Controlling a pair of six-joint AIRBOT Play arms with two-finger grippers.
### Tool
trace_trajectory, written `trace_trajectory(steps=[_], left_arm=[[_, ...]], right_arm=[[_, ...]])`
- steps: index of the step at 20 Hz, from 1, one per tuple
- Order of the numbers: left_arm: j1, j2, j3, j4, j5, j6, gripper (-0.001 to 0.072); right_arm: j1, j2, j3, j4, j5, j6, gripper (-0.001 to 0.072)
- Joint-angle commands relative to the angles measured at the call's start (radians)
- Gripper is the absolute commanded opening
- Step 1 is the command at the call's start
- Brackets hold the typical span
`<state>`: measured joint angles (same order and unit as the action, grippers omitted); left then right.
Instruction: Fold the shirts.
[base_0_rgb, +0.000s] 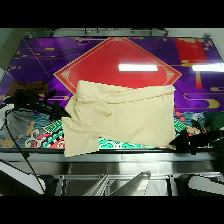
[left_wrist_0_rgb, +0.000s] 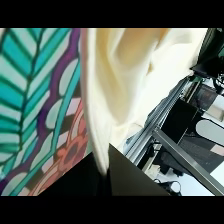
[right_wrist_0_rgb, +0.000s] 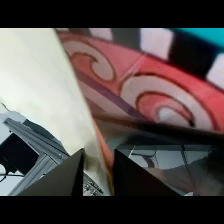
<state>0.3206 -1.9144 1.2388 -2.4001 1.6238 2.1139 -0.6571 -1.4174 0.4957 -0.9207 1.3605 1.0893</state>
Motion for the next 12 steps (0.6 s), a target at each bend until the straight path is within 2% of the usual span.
trace_trajectory(steps=[1, 2, 4, 6, 8, 9, 11, 12], left_arm=[[0.001, 0.001, 0.001, -0.001, 0.000, 0.000, 0.0022], [0.002, 0.001, 0.001, -0.002, 0.000, 0.000, 0.0023], [0.002, 0.003, 0.005, -0.029, 0.034, 0.000, 0.0024], [0.002, 0.029, 0.035, -0.101, 0.134, 0.006, 0.0024], [-0.006, 0.126, 0.058, -0.217, 0.217, 0.018, 0.0024], [-0.016, 0.202, 0.079, -0.260, 0.215, 0.030, 0.0024], [-0.035, 0.361, 0.156, -0.307, 0.215, 0.044, 0.0025], [-0.046, 0.448, 0.210, -0.328, 0.212, 0.044, 0.0025]], right_arm=[[0.000, -0.001, 0.003, 0.119, -0.094, -0.085, 0.0116], [0.000, 0.006, 0.005, 0.153, -0.084, -0.109, 0.0037], [0.000, 0.043, 0.020, 0.257, -0.038, -0.167, 0.0020], [0.000, 0.123, 0.069, 0.427, 0.066, -0.231, 0.0019], [-0.002, 0.244, 0.149, 0.663, 0.156, -0.265, 0.0019], [-0.002, 0.324, 0.204, 0.819, 0.172, -0.299, 0.0019], [-0.002, 0.480, 0.327, 1.125, 0.139, -0.450, 0.0019], [-0.002, 0.544, 0.389, 1.240, 0.083, -0.491, 0.0019]])
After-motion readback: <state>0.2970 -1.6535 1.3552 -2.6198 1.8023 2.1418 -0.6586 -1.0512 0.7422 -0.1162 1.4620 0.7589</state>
